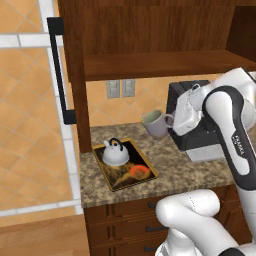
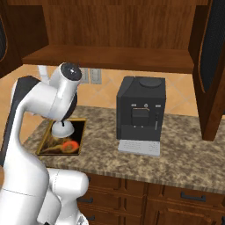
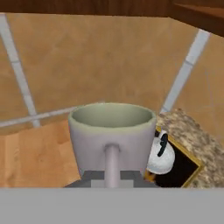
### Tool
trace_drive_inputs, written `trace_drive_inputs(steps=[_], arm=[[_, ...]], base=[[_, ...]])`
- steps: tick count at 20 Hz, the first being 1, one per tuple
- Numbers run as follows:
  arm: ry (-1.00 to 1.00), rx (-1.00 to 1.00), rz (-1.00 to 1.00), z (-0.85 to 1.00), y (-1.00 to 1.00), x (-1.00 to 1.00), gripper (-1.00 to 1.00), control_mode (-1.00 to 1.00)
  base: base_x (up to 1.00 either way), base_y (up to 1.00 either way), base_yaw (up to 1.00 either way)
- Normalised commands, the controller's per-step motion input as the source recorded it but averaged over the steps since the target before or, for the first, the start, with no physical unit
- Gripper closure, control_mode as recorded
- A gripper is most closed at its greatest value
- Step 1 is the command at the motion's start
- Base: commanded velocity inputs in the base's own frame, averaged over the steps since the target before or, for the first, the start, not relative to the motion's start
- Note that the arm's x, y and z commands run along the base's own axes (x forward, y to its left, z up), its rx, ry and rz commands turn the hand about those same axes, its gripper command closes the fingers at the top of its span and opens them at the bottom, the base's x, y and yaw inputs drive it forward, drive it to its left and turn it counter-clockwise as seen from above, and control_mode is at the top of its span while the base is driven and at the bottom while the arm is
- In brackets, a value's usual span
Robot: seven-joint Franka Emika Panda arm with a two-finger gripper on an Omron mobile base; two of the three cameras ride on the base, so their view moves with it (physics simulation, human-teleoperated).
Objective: Pick the kettle from the counter and place it on the tray. Then pick the mug from the cabinet and place it on the tray. Then close the cabinet doors.
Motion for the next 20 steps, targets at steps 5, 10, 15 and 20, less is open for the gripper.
trace_drive_inputs(steps=[5, 10, 15, 20], arm=[[0.00, -0.02, 0.29, -0.95, 0.29, 0.00, 1.00, -1.00], [0.00, -0.11, 0.16, -0.68, 0.63, 0.49, 1.00, -1.00], [0.00, 0.00, 0.21, -0.56, 0.48, 0.38, 1.00, -1.00], [0.02, 0.13, 0.36, -0.37, 0.34, 0.07, 1.00, -1.00]], base=[[0.00, 0.00, 0.00], [0.00, 0.00, 0.00], [0.00, 0.00, 0.00], [0.00, 0.00, 0.00]])
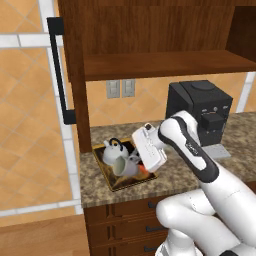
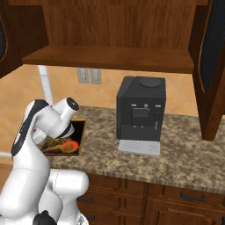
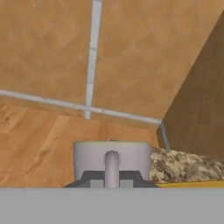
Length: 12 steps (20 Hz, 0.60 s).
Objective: Pick the kettle from the counter and place it on the tray. Then pick the mug from the cabinet and place it on the tray. Then close the cabinet doors.
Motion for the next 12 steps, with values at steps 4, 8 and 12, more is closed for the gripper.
trace_drive_inputs(steps=[4, 8, 12], arm=[[0.06, 0.14, 0.22, -0.29, 0.32, 0.47, 1.00, -1.00], [0.01, 0.02, 0.04, -0.24, 0.21, 0.43, 1.00, -1.00], [0.11, -0.04, -0.07, -0.32, 0.05, 0.32, 1.00, -1.00]], base=[[0.00, 0.00, 0.00], [0.00, 0.00, 0.00], [0.00, 0.00, 0.00]])
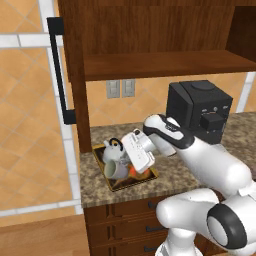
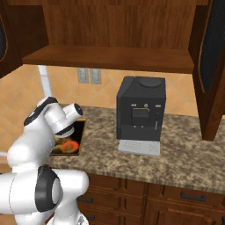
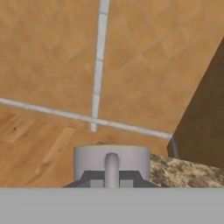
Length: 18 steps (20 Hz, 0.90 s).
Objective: Pick the kettle from the counter and place it on the tray. Then pick the mug from the cabinet and place it on the tray. Then close the cabinet doors.
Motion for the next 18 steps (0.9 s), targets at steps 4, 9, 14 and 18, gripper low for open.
trace_drive_inputs(steps=[4, 9, 14, 18], arm=[[0.18, -0.08, -0.13, -0.43, 0.03, 0.28, 1.00, -1.00], [0.06, 0.00, -0.04, -0.40, 0.07, 0.19, 1.00, -1.00], [0.00, 0.01, 0.00, -0.23, 0.03, 0.12, 1.00, -1.00], [-0.02, 0.00, 0.00, -0.21, 0.00, 0.09, 1.00, -1.00]], base=[[0.00, 0.00, 0.00], [0.00, 0.00, 0.00], [0.00, 0.00, 0.00], [0.00, 0.00, 0.00]])
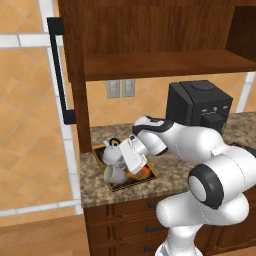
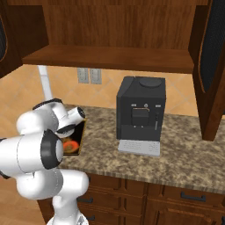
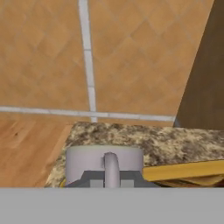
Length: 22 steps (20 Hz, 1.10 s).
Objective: Pick the kettle from the counter and place it on the tray. Then pick the mug from the cabinet and place it on the tray. Then close the cabinet doors.
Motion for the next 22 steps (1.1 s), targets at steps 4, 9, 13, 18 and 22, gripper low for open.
trace_drive_inputs(steps=[4, 9, 13, 18, 22], arm=[[-0.09, 0.06, 0.00, -0.05, 0.06, 0.13, 1.00, -1.00], [-0.07, 0.10, 0.00, -0.17, 0.01, 0.01, 1.00, -1.00], [-0.08, 0.00, 0.00, -0.42, -0.03, 0.00, 1.00, -1.00], [-0.02, 0.00, 0.00, -0.44, -0.24, 0.00, 1.00, -1.00], [0.00, 0.00, 0.00, -0.42, -0.35, -0.02, 1.00, -1.00]], base=[[0.00, 0.00, 0.00], [0.00, 0.00, 0.00], [0.00, 0.00, 0.00], [0.00, 0.00, 0.00], [0.00, 0.00, 0.00]])
